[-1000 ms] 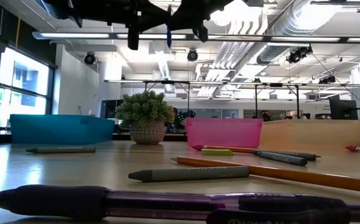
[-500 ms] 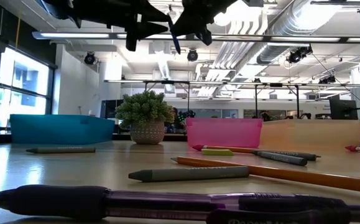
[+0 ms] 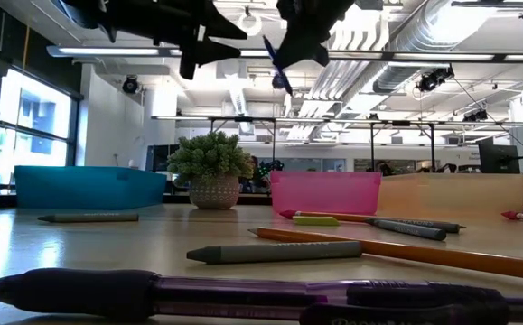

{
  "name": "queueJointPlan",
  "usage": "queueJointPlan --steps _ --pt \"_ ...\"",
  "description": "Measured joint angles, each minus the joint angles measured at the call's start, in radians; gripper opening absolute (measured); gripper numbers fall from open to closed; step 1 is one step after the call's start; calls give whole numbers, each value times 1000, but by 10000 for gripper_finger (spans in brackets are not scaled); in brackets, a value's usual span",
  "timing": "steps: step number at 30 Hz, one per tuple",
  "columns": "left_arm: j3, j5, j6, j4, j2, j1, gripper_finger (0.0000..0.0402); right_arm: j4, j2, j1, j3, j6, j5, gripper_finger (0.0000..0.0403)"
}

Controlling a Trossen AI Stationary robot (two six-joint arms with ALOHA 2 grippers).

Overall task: Sort crayons/erasers/pens/pencils in bins
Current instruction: Put the blue pen into the orange bin

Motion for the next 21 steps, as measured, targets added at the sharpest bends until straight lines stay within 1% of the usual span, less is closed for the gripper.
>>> queueJointPlan --steps 5,11,17,21 --pt "0 0 47 -58 0 0 176 -54 -29 -40 0 -61 36 10" --pt "0 -1 58 -93 -1 0 177 -155 -52 -93 -4 -129 82 9" --pt "0 -4 96 -97 -1 0 177 -310 -57 -154 -6 -195 132 9" --pt "0 -37 96 -101 -1 -1 177 -391 -57 -198 -6 -229 155 9"
